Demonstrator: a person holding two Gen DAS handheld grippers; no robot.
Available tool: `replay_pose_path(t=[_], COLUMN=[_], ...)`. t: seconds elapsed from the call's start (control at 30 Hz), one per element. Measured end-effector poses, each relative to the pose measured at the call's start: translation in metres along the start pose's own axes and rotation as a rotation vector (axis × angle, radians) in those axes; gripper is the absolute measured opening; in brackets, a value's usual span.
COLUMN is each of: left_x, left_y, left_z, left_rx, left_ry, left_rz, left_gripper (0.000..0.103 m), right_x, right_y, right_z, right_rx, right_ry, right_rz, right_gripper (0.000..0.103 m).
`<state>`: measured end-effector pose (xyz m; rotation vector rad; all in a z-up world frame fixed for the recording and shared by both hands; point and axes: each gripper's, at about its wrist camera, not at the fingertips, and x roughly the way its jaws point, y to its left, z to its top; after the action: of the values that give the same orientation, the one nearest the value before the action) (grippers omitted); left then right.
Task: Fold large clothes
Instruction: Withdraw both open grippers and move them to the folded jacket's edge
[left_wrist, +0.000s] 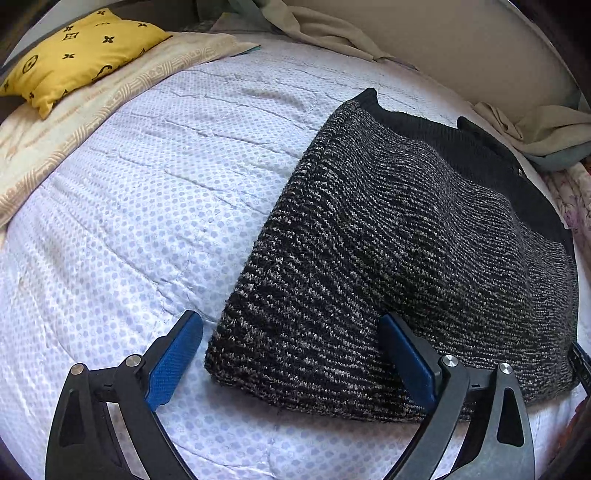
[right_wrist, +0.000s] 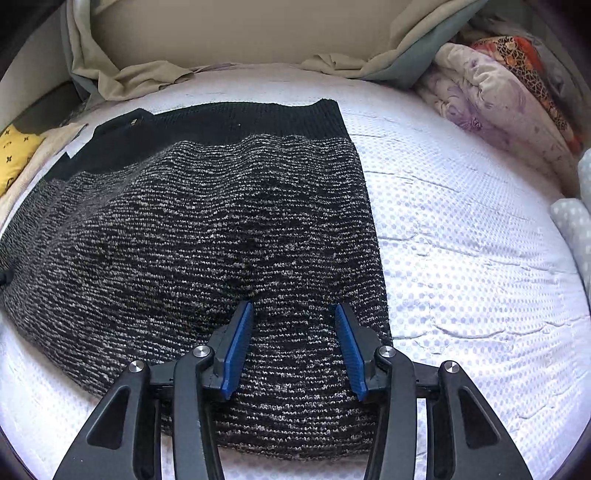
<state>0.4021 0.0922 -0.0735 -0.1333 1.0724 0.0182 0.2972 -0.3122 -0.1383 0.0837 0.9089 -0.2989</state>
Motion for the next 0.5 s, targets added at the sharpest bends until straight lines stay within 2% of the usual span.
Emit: replay_pose_path(t=[0.17,0.33,0.43,0.5], left_x=[0.007,-0.007,-0.015,-0.018], left_y=[-0.003,0.012,0.011,0.005], left_z=[0.008,0.003,0.001,0.001], left_rx=[-0.016,-0.042,-0.034,-0.028], left_ry=[0.012,0.023,0.02,0.018], left_rz=[-0.024,-0.056,-0.061,-0.06], left_gripper=[0.099,0.097,0.096,0.096], right_x=[-0.02,-0.061,-0.06,-0.053], right_y=[0.006,0.019,0.034,0.04], right_z=[0.012,0.008,-0.003,-0.013], right_rx=[-0.027,-0.033,-0.056,-0.07], right_ry=[0.001,-0.058,-0.014,0.022], right_rz=[0.016,0.102,0.153,0.142], right_gripper=[0.043,0.043,0.037,0.035])
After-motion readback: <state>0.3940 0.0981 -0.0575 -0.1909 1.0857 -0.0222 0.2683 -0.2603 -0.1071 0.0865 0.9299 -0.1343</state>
